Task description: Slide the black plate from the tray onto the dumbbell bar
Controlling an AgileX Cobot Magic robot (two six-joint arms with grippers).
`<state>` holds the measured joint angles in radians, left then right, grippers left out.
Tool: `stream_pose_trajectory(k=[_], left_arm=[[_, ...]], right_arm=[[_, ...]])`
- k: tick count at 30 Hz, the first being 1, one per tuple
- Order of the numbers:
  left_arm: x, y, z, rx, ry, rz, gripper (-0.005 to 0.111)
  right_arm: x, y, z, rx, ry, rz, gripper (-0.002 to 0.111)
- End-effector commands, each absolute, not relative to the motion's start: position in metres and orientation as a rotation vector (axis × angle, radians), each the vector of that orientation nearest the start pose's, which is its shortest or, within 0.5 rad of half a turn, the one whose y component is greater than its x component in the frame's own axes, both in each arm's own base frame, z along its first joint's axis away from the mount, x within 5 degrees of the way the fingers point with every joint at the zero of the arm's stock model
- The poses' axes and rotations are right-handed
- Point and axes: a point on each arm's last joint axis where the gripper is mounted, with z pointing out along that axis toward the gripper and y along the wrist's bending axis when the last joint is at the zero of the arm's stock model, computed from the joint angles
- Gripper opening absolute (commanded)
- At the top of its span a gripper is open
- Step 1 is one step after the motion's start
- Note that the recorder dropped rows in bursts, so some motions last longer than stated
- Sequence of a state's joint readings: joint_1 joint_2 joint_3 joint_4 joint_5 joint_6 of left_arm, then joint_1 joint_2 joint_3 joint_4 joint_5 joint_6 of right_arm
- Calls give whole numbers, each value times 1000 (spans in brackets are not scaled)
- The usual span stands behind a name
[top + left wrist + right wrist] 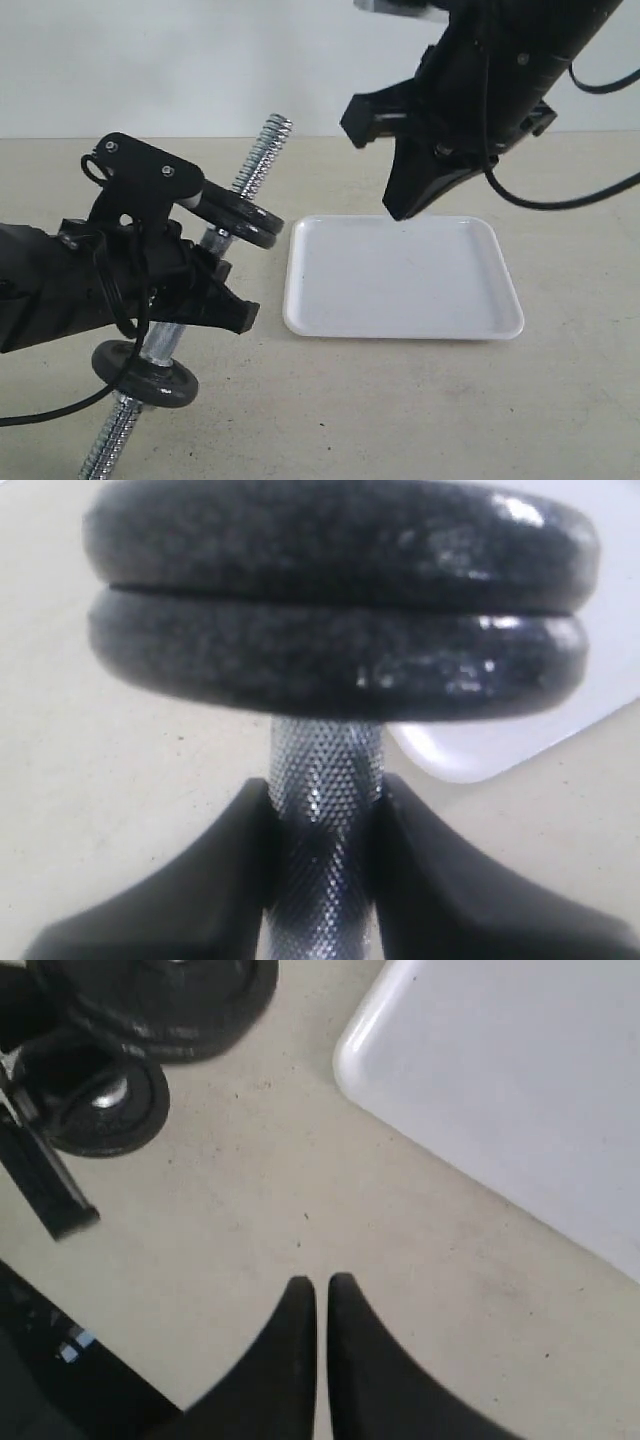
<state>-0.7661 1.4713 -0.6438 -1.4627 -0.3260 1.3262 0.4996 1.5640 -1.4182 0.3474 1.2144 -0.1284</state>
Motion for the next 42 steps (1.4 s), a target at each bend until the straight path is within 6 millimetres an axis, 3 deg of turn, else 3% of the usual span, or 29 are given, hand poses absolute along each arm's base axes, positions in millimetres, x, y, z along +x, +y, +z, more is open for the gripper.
stream_pose_trajectory(k=[1, 10, 15, 27, 42], left_arm=[[228, -163, 235, 343, 2049, -68, 4], [228, -162, 235, 332, 2055, -70, 4], [228, -162, 234, 309, 2069, -79, 4], [232, -166, 214, 299, 2144, -53, 4], [239, -173, 173, 317, 2259, 19, 4]], right_arm=[[254, 173, 304, -828, 2818, 578, 0], [239, 169, 246, -821, 2861, 633, 0], [233, 168, 230, -804, 2858, 674, 0], [229, 176, 232, -862, 2785, 840, 0], [229, 177, 233, -881, 2774, 852, 0]])
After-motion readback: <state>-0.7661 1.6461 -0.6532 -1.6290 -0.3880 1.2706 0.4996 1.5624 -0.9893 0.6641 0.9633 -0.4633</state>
